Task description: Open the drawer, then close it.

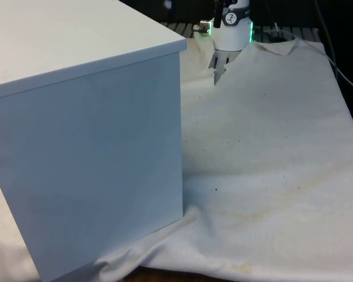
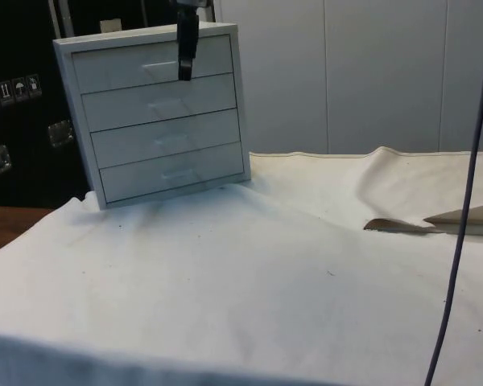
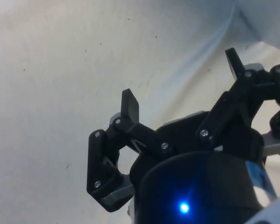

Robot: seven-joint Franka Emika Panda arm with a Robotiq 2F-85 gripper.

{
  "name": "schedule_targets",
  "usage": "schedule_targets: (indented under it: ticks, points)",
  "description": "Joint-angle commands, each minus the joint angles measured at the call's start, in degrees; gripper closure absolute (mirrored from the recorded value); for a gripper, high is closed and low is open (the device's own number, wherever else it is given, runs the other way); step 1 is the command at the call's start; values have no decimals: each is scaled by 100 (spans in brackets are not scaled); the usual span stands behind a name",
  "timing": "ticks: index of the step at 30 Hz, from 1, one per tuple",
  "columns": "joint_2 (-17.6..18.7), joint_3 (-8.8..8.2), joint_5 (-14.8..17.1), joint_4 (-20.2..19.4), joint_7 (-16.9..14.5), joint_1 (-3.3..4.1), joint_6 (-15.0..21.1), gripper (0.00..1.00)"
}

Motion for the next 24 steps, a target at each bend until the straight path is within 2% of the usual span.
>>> schedule_targets:
  ticks: [1, 6, 7, 8, 14, 16, 17, 22, 24]
  points:
    - [69, -17, -6, 29, -57, -11, 103, 0]
    - [258, -63, 63, 166, -172, -17, 195, 0]
    - [183, -63, 0, 92, -92, -6, 201, 0]
    - [292, -63, 74, 201, -189, -17, 189, 0]
    - [613, -109, 178, 539, -315, -34, 115, 0]
    - [653, -138, 109, 556, -241, -17, 166, 0]
    - [710, -115, 189, 642, -327, -40, 86, 0]
    - [894, -126, 160, 837, -350, -57, 40, 0]
    - [945, -149, 109, 865, -298, -40, 86, 0]
